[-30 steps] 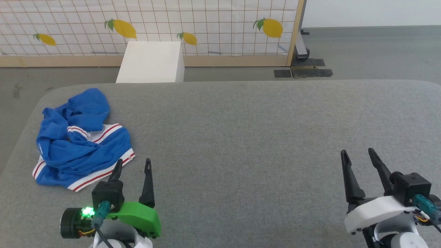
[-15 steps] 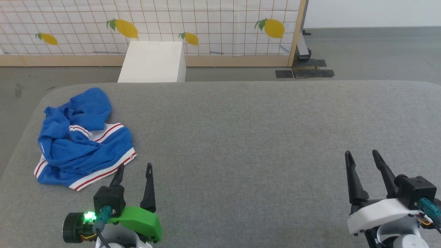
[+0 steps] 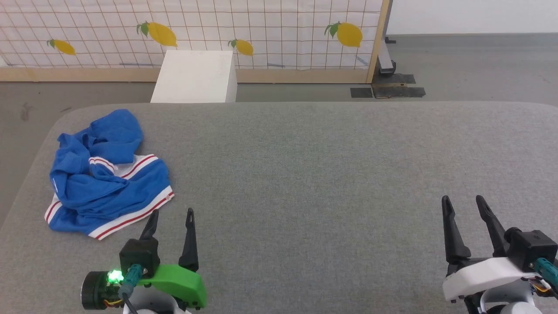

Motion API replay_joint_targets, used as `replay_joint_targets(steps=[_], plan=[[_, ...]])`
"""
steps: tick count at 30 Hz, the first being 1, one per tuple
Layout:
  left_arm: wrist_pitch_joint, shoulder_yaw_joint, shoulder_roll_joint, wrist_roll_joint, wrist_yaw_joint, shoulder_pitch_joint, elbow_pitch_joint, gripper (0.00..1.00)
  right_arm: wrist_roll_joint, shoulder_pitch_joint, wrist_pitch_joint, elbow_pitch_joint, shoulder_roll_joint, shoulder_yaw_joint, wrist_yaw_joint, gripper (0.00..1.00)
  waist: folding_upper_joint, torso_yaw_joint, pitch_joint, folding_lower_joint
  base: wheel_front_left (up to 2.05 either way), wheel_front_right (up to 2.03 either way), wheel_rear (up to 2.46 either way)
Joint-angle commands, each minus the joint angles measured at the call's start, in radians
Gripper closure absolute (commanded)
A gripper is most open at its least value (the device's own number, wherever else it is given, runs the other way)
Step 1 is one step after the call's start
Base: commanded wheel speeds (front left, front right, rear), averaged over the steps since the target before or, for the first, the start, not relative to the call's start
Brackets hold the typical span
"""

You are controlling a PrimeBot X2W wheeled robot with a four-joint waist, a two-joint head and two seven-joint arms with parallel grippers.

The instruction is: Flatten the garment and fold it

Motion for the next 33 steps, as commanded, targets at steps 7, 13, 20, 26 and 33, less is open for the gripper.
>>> replay_joint_targets(steps=[7, 13, 20, 26, 33], plan=[[-0.023, -0.008, -0.003, -0.018, 0.001, 0.017, 0.014, 0.00, 0.023, 0.017, -0.024, 0.012, 0.001, -0.011, -0.001, 0.00, -0.0001, 0.003, 0.000, 0.0000, 0.00, 0.00, 0.00], [-0.035, -0.011, -0.004, -0.021, 0.000, 0.020, 0.023, 0.00, 0.033, 0.022, -0.036, 0.020, 0.001, -0.017, -0.001, 0.00, -0.0001, 0.007, -0.002, 0.0000, 0.00, 0.00, 0.00], [-0.049, -0.014, -0.004, -0.025, 0.000, 0.022, 0.030, 0.00, 0.042, 0.026, -0.051, 0.025, 0.002, -0.023, -0.001, 0.00, -0.0001, 0.010, -0.003, 0.0000, 0.00, 0.00, 0.00], [-0.062, -0.016, -0.004, -0.029, 0.000, 0.026, 0.036, 0.00, 0.051, 0.030, -0.063, 0.028, 0.002, -0.029, -0.001, 0.00, -0.0001, 0.012, -0.005, 0.0000, 0.00, 0.00, 0.00], [-0.076, -0.019, -0.004, -0.034, -0.001, 0.029, 0.047, 0.00, 0.060, 0.035, -0.078, 0.036, 0.002, -0.036, -0.001, 0.00, -0.0001, 0.013, -0.007, 0.0000, 0.00, 0.00, 0.00]])
